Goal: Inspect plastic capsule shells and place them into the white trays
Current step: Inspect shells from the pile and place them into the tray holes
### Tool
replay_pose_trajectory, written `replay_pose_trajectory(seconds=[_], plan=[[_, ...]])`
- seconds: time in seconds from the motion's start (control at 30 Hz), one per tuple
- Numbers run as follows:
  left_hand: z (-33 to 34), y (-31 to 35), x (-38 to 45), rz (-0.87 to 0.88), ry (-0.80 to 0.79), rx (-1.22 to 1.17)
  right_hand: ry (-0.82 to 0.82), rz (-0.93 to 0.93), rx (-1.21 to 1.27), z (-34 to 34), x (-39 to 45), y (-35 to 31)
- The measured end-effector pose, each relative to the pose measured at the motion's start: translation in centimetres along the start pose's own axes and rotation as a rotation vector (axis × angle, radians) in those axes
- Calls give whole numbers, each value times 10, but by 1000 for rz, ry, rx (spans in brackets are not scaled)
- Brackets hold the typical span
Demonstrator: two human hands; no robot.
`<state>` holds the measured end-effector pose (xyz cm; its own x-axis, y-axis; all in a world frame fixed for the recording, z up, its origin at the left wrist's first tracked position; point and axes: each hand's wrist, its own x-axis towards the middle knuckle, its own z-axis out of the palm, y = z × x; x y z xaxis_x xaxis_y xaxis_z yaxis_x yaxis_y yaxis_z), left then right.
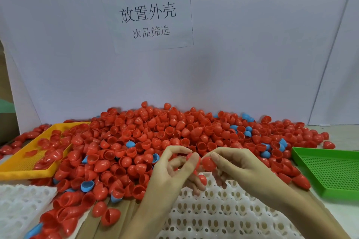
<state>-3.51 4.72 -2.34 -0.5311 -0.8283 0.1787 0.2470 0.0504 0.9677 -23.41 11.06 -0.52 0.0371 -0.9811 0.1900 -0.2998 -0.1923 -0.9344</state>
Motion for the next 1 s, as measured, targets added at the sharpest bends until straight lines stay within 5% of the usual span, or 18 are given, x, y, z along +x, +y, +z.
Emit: replay_pose_trajectory(seconds=[0.17,0.27,0.37,0.57,1.0], plan=[[-6,-2,3,43,86,89,53,-34,-41,-2,2,8],[-27,-8,7,327,317,697,134,-49,-334,-8,3,21],[-40,-10,9,438,346,1071,44,-79,-596,-12,5,31],[-34,-27,10,444,224,1182,-203,-58,-726,-3,9,45],[-36,-40,11,554,66,1539,-70,-162,-713,9,13,56]])
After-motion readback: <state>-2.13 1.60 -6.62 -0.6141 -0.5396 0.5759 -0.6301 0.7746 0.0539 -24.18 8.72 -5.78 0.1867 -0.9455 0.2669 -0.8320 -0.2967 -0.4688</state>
